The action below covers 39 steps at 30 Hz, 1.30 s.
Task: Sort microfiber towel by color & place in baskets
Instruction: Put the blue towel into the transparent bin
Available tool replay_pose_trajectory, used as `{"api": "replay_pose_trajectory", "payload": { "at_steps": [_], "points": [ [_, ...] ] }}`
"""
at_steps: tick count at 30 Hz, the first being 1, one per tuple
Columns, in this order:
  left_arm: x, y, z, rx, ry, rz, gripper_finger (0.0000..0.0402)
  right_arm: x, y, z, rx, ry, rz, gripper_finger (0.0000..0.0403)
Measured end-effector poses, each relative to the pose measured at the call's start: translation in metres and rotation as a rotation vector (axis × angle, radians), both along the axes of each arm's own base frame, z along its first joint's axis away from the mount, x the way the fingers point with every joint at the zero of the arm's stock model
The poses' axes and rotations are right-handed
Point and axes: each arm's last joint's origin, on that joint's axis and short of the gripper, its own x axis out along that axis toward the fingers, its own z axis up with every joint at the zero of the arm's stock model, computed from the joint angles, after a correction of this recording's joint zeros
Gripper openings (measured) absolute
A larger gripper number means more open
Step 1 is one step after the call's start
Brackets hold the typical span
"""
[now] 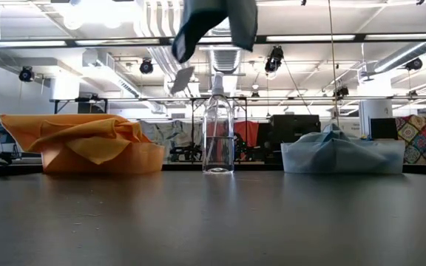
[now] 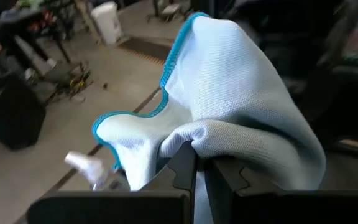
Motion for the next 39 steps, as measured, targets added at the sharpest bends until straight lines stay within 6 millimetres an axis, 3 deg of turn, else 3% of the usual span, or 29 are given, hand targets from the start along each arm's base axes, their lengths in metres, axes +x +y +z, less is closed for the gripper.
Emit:
{"api": "replay_pose_trajectory", "payload": {
  "at_steps": [12, 20, 39],
  "points": [
    [0.0058, -0.0029, 0.0085, 0.027, -0.053, -0.067, 0.0002, 0.009, 0.0007, -0.0055, -0.04, 0.01, 0.001, 0.021],
    [0.0073, -0.0064, 0.0073, -0.054, -0.055, -0.162, 0.0002, 0.0087, 0.0002, 0.0003, -0.092, -0.033, 0.012, 0.021],
    [0.0059, -0.0061, 0.0044, -0.038, -0.016, -0.167, 0.0002, 0.0083, 0.0001, 0.003, -0.151, -0.033, 0.024, 0.021]
  ]
}}
